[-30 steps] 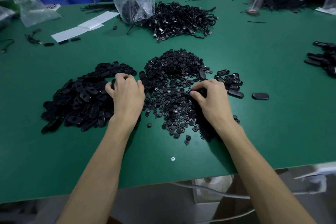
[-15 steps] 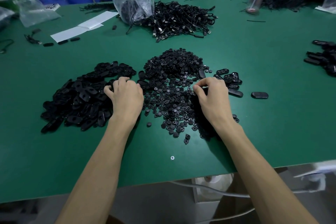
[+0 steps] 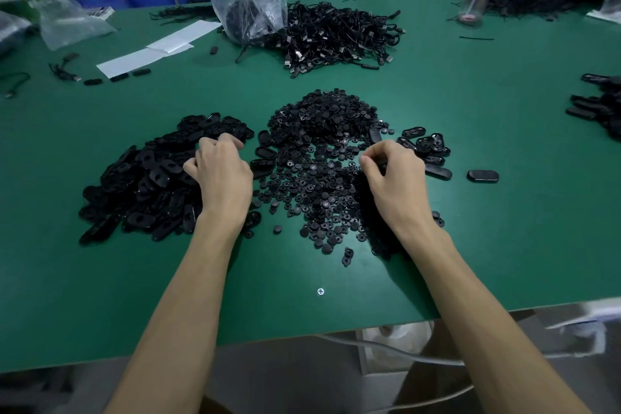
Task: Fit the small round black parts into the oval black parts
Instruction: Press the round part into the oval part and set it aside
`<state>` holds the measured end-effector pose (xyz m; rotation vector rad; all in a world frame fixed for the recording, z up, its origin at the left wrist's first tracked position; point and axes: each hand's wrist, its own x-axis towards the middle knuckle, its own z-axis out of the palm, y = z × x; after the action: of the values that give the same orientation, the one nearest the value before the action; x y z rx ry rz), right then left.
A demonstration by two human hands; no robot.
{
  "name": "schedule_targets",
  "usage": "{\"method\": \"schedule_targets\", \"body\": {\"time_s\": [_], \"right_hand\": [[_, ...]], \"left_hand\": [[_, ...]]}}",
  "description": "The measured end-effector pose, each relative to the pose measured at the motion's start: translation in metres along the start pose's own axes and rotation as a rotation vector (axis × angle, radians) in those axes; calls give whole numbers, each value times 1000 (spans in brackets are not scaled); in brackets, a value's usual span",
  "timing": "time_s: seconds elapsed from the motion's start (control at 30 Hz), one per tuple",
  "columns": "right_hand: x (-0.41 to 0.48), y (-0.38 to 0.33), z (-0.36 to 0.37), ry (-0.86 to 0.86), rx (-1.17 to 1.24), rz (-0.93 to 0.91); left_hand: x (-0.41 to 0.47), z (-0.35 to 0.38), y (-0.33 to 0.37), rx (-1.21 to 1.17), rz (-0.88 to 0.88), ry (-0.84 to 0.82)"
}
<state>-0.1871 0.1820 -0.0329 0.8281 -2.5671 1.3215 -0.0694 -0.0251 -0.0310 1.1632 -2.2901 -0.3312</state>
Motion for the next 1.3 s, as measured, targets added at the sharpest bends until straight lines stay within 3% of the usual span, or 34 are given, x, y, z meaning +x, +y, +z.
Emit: {"method": "schedule_targets", "body": {"time_s": [0.17, 0.43, 0.57, 0.73, 0.93, 1.3], "right_hand": [[-1, -1, -1, -4, 20, -1], [-2, -2, -2, 23, 52, -13], [-3, -3, -2, 57, 76, -23], [-4, -4, -3, 108, 116, -67], [-4, -7, -2, 48, 119, -111], [-4, -11, -6, 63, 255, -27]], "left_hand": [[1, -7, 6, -308, 54, 114], [2, -10, 8, -659, -90, 135], [1, -7, 9, -720, -117, 43], [-4, -7, 19, -991, -154, -163], [-20, -5, 36, -1230, 12, -476], [-24, 0, 40, -1310, 71, -515]]}}
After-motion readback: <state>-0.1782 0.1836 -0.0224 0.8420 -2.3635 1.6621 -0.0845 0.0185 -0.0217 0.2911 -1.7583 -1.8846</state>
